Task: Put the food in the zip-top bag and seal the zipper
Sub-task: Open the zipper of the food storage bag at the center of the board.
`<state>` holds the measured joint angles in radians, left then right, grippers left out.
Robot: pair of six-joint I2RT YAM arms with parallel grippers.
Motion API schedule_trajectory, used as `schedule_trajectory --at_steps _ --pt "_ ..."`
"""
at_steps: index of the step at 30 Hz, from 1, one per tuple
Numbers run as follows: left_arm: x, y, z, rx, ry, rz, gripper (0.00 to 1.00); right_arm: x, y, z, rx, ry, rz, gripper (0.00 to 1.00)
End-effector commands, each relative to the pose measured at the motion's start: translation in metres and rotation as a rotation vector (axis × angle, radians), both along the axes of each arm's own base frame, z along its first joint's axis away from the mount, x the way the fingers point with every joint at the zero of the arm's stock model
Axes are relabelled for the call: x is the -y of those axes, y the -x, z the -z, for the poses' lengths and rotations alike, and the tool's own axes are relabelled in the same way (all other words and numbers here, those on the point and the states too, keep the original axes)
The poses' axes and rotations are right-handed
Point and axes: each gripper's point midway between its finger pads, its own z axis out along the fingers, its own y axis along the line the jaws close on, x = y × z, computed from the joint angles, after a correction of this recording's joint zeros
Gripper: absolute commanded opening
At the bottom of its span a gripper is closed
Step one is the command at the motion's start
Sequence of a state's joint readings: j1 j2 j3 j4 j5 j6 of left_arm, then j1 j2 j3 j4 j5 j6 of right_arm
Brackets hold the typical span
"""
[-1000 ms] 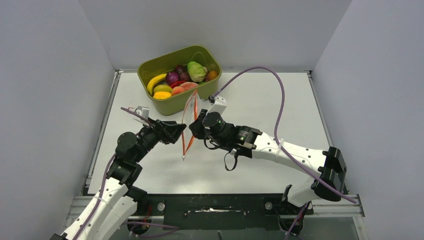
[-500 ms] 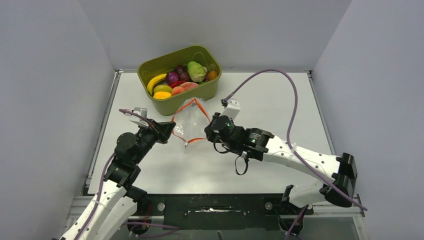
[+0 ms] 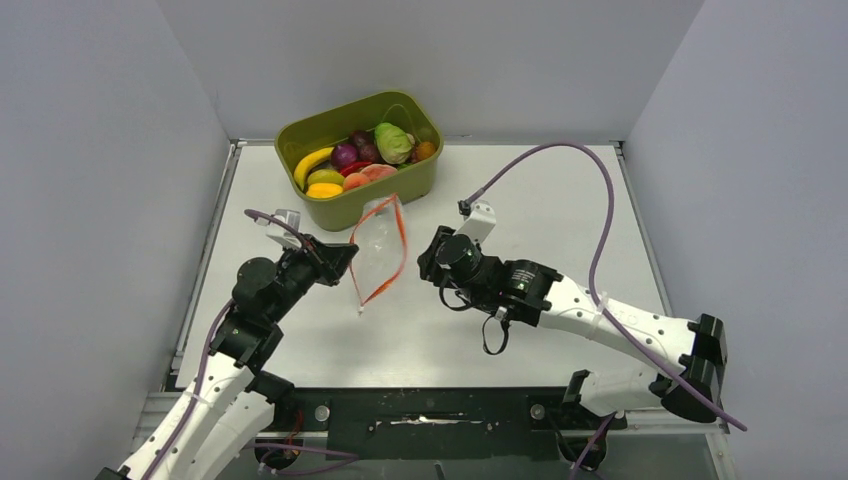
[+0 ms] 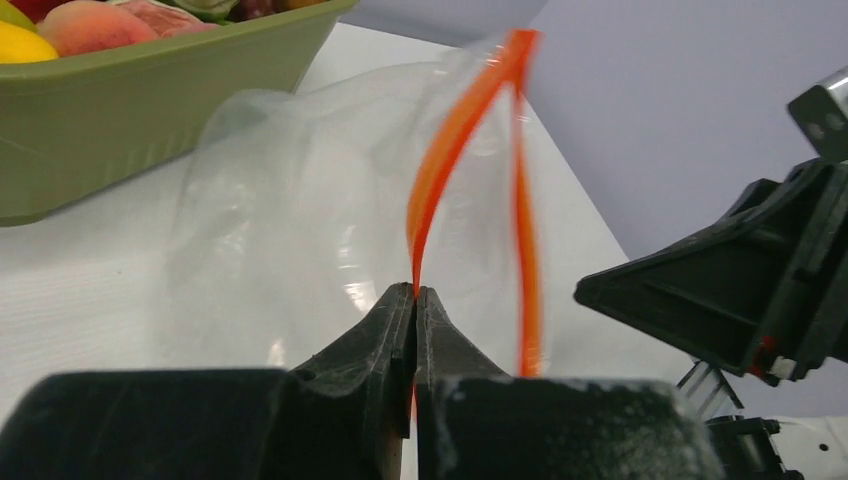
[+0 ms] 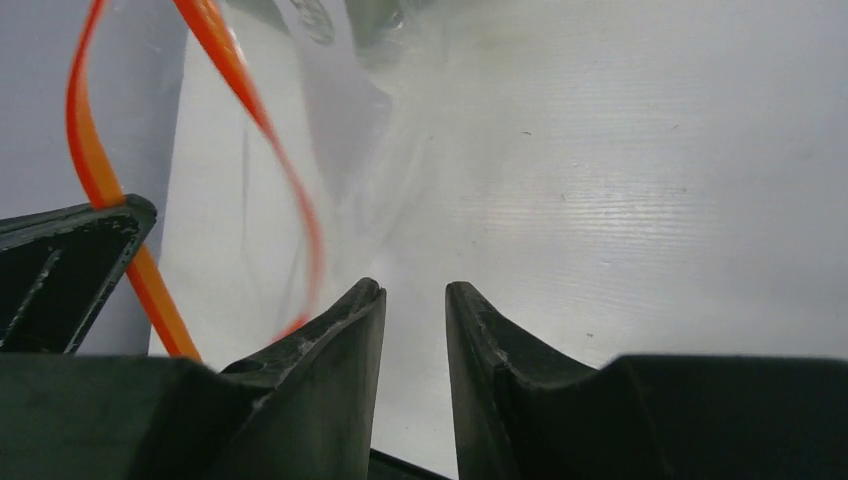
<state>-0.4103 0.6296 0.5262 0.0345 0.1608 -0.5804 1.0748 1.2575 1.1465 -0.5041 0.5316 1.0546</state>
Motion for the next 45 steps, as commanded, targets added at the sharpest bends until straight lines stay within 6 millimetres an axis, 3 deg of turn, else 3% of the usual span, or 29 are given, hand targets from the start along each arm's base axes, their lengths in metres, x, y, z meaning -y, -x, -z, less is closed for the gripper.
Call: schedule_trajectory --at_steps 1,8,17,20,27,33,45 --pt "0.007 0.005 -0.038 0.094 0.111 0.044 0.0 -0.014 -0.018 -0.03 0.076 -0.031 0.016 0.31" --pt "0.008 0.009 -0.033 0.084 0.163 0.049 0.0 -0.035 -0.02 -0.02 0.048 -0.048 -0.02 0.39" --pt "0.01 0.007 -0.021 0.054 0.167 0.047 0.0 -0.06 -0.02 -0.045 0.076 -0.155 -0.066 0.5" --pt "0.01 0.007 -0.02 0.052 0.167 0.049 0.0 -0.068 -0.025 -0.049 0.088 -0.136 -0.071 0.56" --pt "0.011 0.008 -0.019 0.057 0.169 0.055 0.0 -0.071 -0.045 -0.036 0.089 0.006 -0.014 0.65" --pt "0.01 0.008 -0.02 0.062 0.166 0.053 0.0 -0.061 -0.059 -0.027 0.096 0.157 0.033 0.59" --pt "0.007 0.006 -0.015 0.068 0.133 0.038 0.0 -0.047 -0.063 -0.036 0.115 0.25 0.068 0.29"
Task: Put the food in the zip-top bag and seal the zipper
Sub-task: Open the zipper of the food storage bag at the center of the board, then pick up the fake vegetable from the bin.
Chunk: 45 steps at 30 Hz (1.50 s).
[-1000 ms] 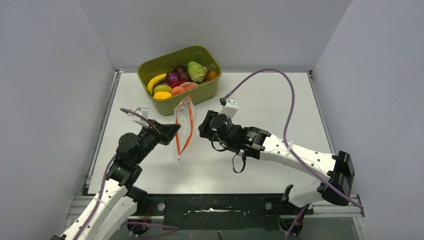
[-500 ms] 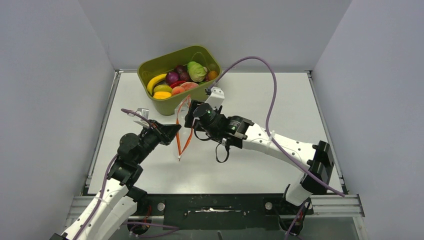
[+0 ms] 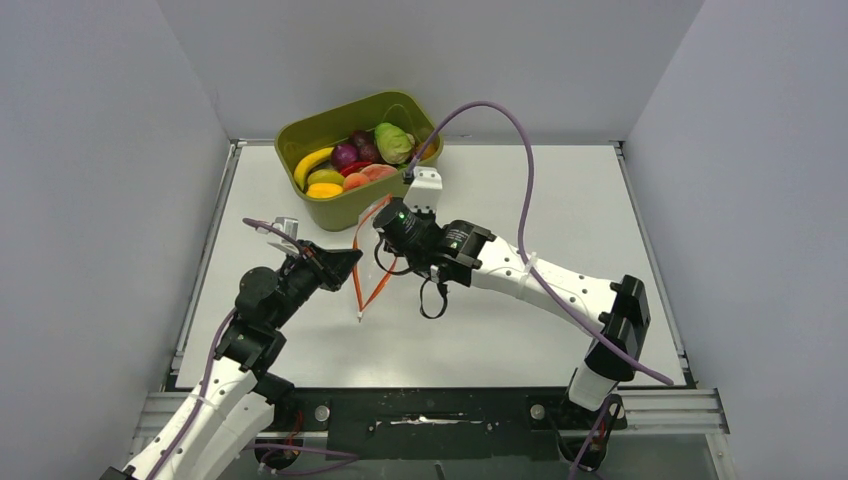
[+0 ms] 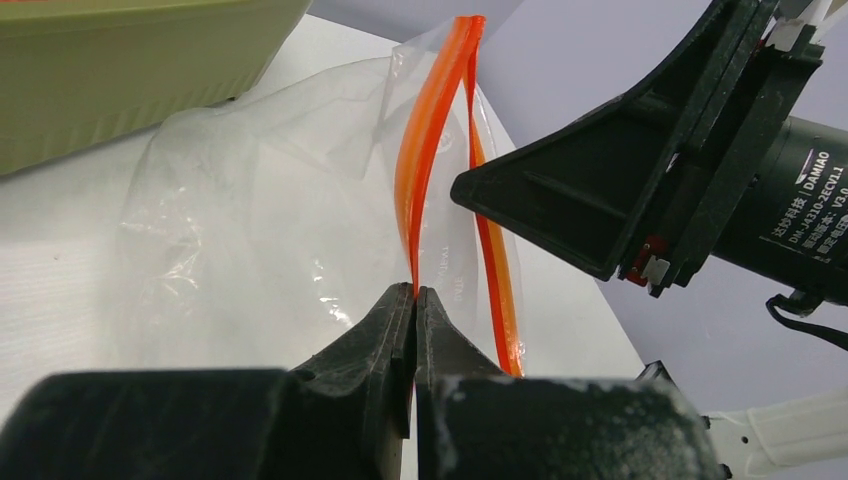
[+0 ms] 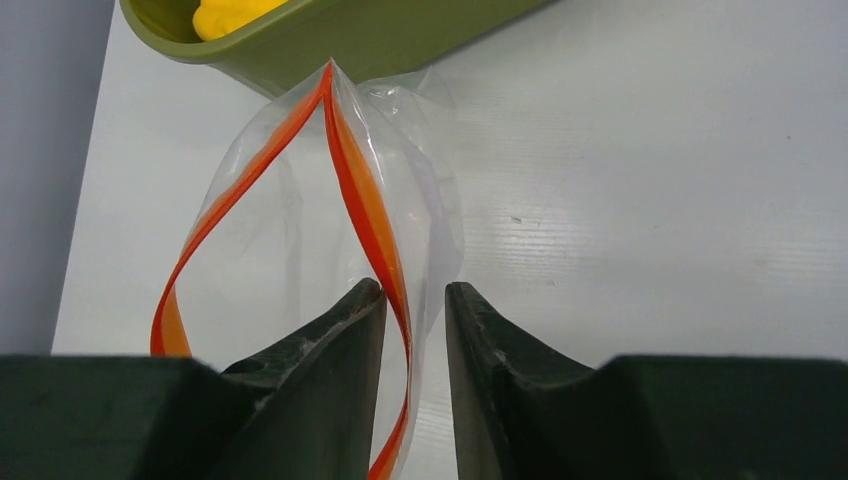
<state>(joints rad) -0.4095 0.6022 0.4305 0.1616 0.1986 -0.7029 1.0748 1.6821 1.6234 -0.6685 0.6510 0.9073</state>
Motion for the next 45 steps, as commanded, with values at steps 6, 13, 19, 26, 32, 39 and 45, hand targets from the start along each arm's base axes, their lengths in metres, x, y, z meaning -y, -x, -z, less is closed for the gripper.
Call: schedule_trajectory --at_steps 6,13,19,26,32,39,45 --pt "-0.002 -0.001 -0.018 0.079 -0.003 -0.008 0.0 0.017 -0.002 -0.025 0.045 -0.026 0.034 0.16" --pt "-0.022 -0.013 -0.008 0.029 -0.064 -0.132 0.0 0.042 0.001 -0.022 0.038 -0.046 0.063 0.0" --pt "-0.02 -0.016 -0.017 0.05 -0.092 -0.121 0.0 0.063 0.008 -0.034 0.076 -0.112 0.057 0.0" --pt "0.003 -0.006 -0.043 0.147 -0.031 0.02 0.26 0.061 0.018 -0.044 0.097 -0.172 -0.011 0.0" --pt "-0.001 -0.013 -0.063 0.201 -0.107 -0.004 0.51 0.1 0.024 -0.051 0.12 -0.114 0.057 0.0" --pt "-0.026 -0.06 -0.062 0.125 -0.324 -0.19 0.7 0.139 0.039 -0.063 0.138 -0.102 0.101 0.0" --pt "-0.041 -0.118 -0.057 0.045 -0.503 -0.34 0.71 0.152 0.048 -0.061 0.133 -0.109 0.096 0.0"
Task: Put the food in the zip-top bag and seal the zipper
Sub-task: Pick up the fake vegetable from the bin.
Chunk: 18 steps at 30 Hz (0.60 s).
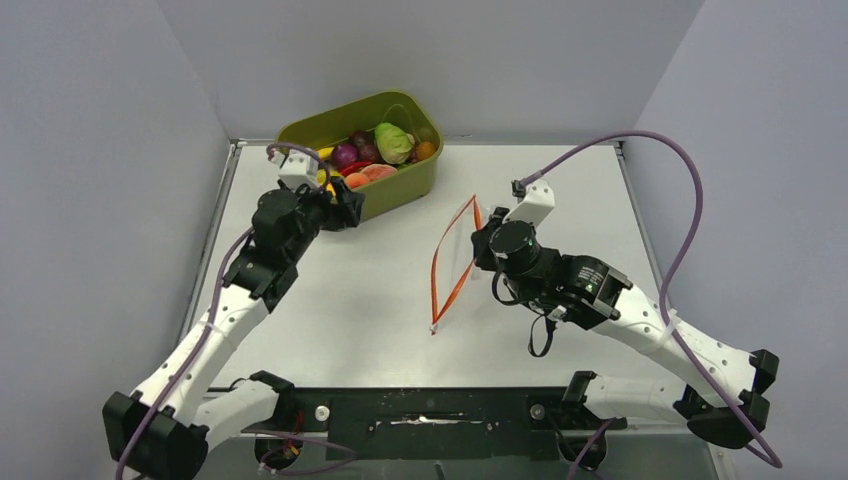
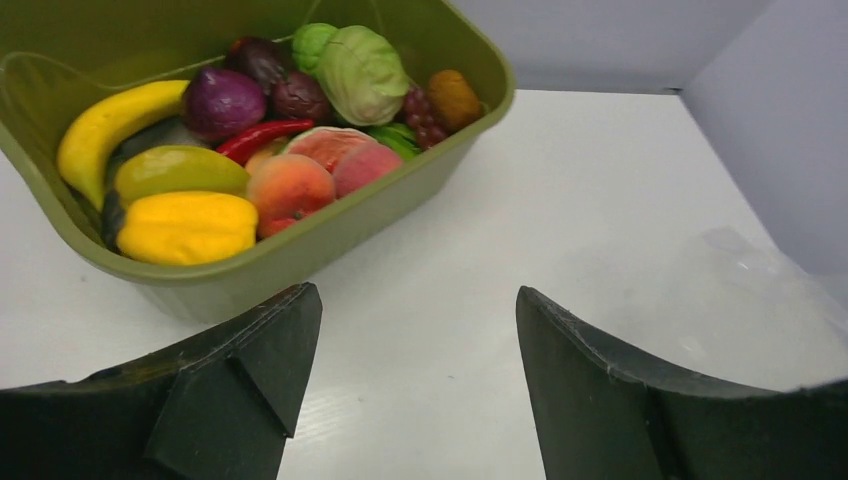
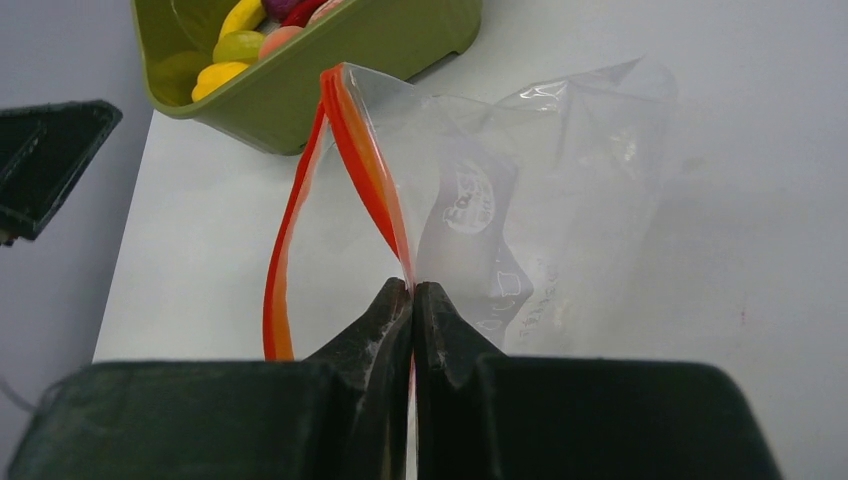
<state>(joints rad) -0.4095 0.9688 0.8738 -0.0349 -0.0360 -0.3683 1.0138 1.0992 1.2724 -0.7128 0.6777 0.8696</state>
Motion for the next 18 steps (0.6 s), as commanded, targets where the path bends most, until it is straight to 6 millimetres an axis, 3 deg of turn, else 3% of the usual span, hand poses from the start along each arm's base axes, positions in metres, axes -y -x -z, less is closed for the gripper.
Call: schedule_trajectory --at_steps 1,8,18 --pt "-0.02 -0.044 -0.007 -0.001 -0.155 -0.15 0.71 0.014 0.001 0.001 0.01 0.017 0.03 0.0" --pt "-0.013 -0.112 -0.002 -0.048 -0.144 -0.23 0.71 0.018 0.003 0.006 -0.01 0.051 0.004 0.0" --pt "-0.046 -0.188 0.042 -0.203 -0.168 -0.332 0.66 0.01 0.004 0.006 -0.024 0.029 -0.027 0.0"
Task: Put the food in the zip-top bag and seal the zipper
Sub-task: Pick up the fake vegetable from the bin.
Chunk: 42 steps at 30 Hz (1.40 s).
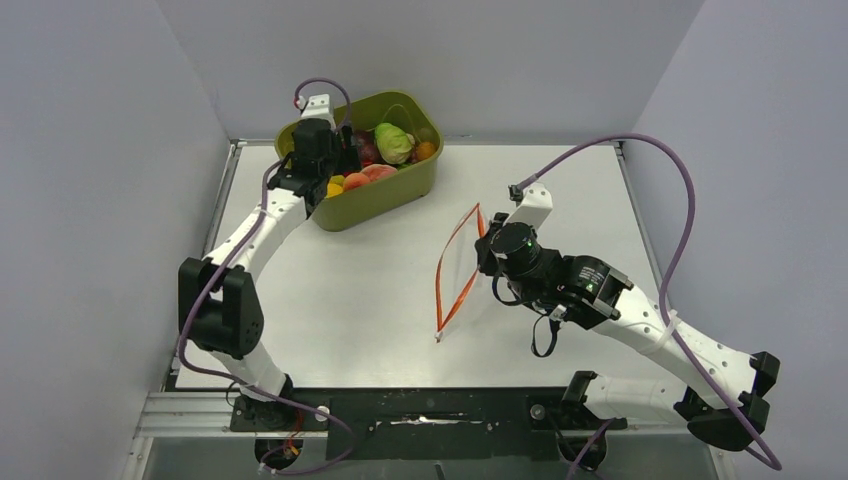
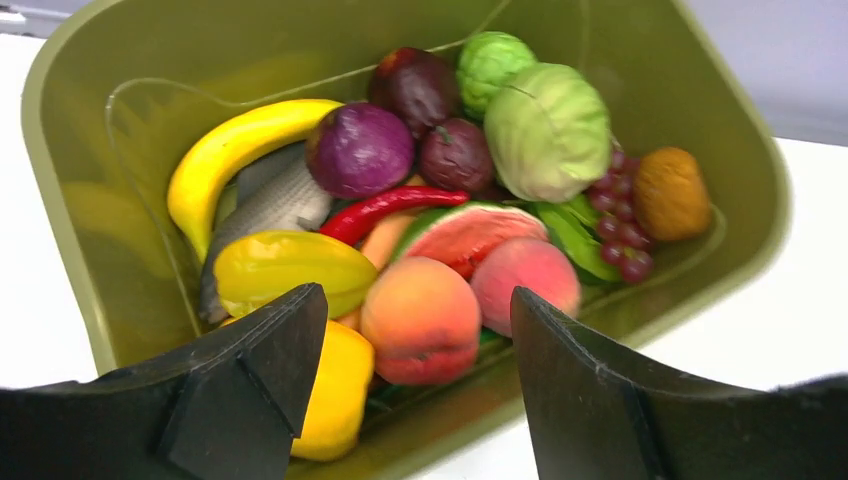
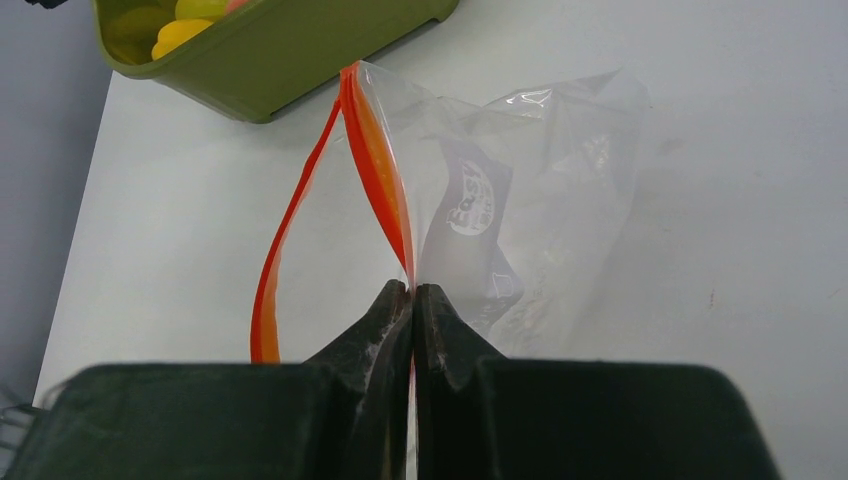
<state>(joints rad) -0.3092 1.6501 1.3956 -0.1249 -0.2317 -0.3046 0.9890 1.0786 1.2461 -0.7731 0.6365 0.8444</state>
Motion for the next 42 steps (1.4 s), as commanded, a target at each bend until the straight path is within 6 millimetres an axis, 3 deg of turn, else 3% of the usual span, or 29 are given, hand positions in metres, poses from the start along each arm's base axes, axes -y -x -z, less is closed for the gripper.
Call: schedule_trajectory --at_steps 1,8,15,26,32,42 --pt "-0.027 -0.031 -0.005 -0.01 0.016 -0.073 0.66 -0.003 -0.002 -0.01 0.02 -0.034 -0.006 0.0" --pt "-0.041 -0.071 0.015 -0.011 -0.016 -0.078 0.64 -0.007 -0.007 -0.007 0.02 -0.019 -0.005 0.0" --pt "-0.043 -0.102 0.056 -0.12 -0.03 -0.093 0.7 -0.016 -0.015 -0.009 0.02 0.006 -0.022 0.0" --pt "-0.024 -0.123 0.098 -0.18 -0.017 0.001 0.75 -0.015 -0.022 -0.008 0.026 0.017 -0.002 0.0" --pt "-0.028 -0.132 0.117 -0.241 -0.04 -0.021 0.75 -0.015 -0.024 -0.005 0.02 0.024 -0.002 0.0" --pt "-0.034 -0.138 0.118 -0.196 -0.111 -0.031 0.94 -0.012 -0.03 -0.004 0.024 0.032 0.006 0.0"
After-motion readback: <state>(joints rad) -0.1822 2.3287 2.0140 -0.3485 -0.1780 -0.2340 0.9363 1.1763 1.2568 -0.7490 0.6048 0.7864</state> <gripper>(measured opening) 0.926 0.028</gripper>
